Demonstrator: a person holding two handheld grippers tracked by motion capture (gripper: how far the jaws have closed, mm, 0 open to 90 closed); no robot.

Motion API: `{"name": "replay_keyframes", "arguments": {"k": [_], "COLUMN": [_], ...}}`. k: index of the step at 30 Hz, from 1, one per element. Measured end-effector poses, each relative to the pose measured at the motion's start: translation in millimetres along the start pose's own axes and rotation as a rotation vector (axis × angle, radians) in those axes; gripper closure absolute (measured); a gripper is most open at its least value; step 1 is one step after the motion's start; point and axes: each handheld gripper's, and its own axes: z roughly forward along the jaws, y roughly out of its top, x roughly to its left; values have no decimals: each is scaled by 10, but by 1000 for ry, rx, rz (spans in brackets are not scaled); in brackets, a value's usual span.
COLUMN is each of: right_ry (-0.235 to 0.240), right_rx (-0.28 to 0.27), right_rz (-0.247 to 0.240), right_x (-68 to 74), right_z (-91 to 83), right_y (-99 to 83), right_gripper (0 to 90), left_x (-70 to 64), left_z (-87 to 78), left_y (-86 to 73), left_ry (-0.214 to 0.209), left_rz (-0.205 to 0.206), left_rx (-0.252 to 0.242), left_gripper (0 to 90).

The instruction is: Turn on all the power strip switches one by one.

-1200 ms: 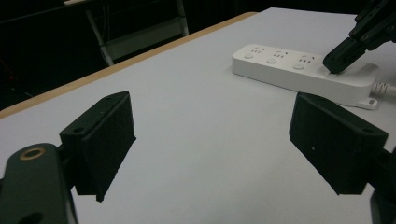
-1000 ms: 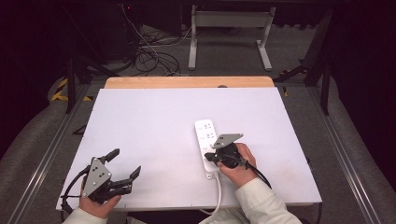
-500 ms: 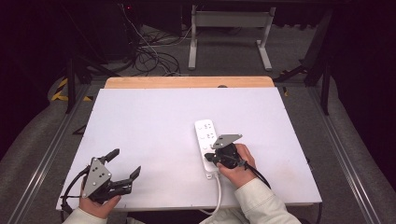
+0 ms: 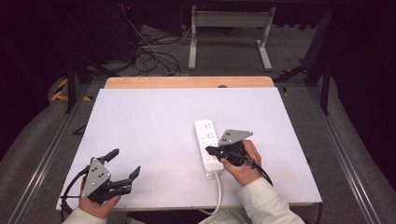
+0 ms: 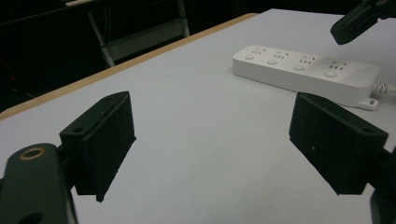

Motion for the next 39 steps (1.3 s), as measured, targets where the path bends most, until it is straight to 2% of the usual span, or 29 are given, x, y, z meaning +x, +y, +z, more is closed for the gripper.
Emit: {"name": "replay_keyframes", "arguments": {"k": [8,15,24,39], "right_ry": [-6,-16,-25,-32], "right_rx": [-7,-25,12,62], "right_rz": [-3,15,49,58], "right_x": [17,-41,-165,-221], "right_z": [-11,32,208,447], "right_y": [27,44,24,-38], "right_gripper": [900,900,900,900], "left_x": [4,2,6,9], "left_z": [2,5,8,5], "left_y": [-1,-2,-3,-4], "left_ry": [1,1,2,2], "left_rz": [-1,-1,0,1], "left_rx": [2,4,4,4], "left_gripper": [145,145,145,145]}}
